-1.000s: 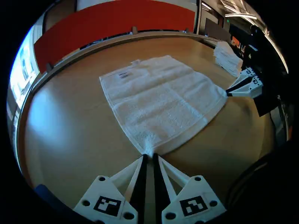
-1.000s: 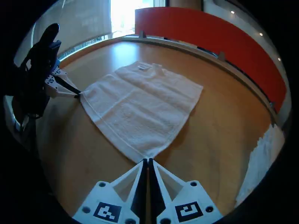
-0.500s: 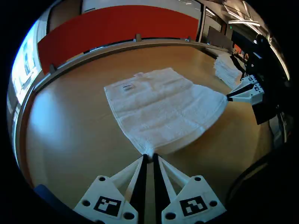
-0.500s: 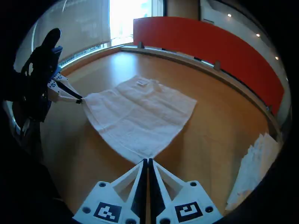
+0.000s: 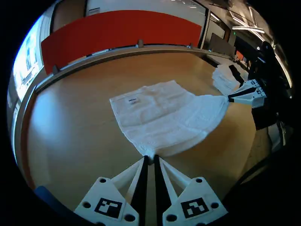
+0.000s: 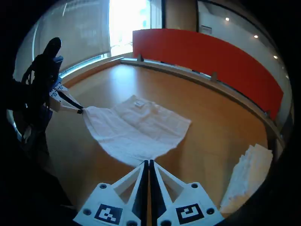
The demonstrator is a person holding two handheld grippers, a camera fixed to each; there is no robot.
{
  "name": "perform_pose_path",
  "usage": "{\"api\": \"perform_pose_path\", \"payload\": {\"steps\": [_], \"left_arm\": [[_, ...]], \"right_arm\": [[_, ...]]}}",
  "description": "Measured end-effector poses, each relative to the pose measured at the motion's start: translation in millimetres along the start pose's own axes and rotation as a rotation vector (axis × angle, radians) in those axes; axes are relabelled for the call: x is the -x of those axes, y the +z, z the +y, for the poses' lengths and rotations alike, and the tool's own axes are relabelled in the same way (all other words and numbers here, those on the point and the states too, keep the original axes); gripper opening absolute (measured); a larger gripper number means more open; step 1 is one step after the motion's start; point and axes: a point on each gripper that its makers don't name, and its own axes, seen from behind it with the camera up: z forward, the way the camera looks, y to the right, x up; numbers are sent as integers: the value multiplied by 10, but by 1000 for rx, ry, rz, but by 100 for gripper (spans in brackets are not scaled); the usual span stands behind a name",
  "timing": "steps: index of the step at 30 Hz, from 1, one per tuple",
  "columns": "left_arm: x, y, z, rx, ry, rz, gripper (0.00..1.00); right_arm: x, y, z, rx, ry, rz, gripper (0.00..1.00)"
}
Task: Fold towel
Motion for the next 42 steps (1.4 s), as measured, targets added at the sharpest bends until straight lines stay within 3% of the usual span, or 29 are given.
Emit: {"api": "perform_pose_path", "payload": {"steps": [17,26,42], "left_arm": [[-59,-374,194,43,-82,-25,12],[33,-523,297,48,-79,-41,12],[30,-475,260,42,-111,-37,12]], "right_arm": [[-225,-387,-83,2,24,42,2],[-177,-535,-155,5,33,33,2],[-162,-474,-116,14,28,26,3]]}}
